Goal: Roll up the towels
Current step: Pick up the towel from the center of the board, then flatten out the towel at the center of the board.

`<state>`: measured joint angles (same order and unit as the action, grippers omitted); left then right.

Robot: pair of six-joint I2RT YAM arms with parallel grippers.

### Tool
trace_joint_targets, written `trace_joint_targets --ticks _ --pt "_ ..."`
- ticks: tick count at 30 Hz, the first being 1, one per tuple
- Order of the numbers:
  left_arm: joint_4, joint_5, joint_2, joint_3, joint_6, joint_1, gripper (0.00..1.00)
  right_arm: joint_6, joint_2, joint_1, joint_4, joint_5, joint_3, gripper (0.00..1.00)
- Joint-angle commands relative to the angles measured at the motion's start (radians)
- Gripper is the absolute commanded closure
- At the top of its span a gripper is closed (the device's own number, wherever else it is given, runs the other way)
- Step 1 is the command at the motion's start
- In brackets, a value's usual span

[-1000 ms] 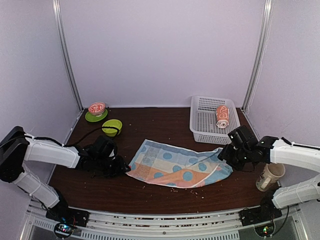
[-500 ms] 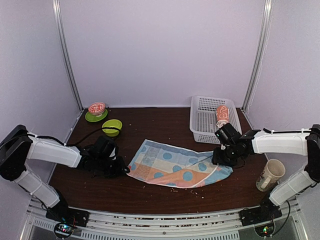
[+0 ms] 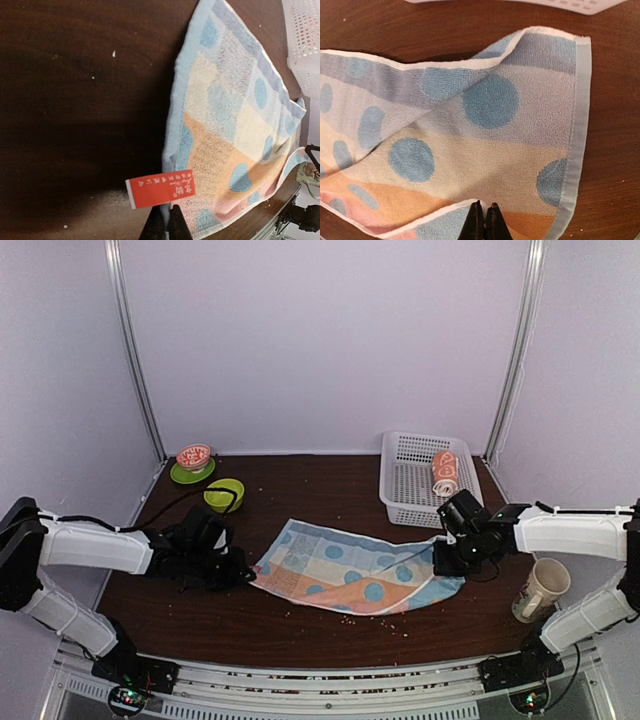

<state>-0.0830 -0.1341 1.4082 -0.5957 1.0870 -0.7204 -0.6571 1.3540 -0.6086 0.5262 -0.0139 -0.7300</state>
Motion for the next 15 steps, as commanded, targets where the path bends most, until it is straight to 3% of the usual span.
trace_joint_targets --ticks 1,5,15 --pt "-0.075 0.039 -0.12 -0.041 -0.006 0.007 1.0 0.082 -0.13 0.002 0.061 0.019 -0.051 1.0" --pt "-0.153 0.071 -0.298 -0.05 -0.007 0.007 1.0 0.161 -0.248 -0.01 0.092 0.132 -0.121 1.0" --pt "-0.29 0.077 -0.863 -0.04 0.006 -0.016 1.0 0.262 -0.486 -0.21 0.166 0.303 -0.358 1.0"
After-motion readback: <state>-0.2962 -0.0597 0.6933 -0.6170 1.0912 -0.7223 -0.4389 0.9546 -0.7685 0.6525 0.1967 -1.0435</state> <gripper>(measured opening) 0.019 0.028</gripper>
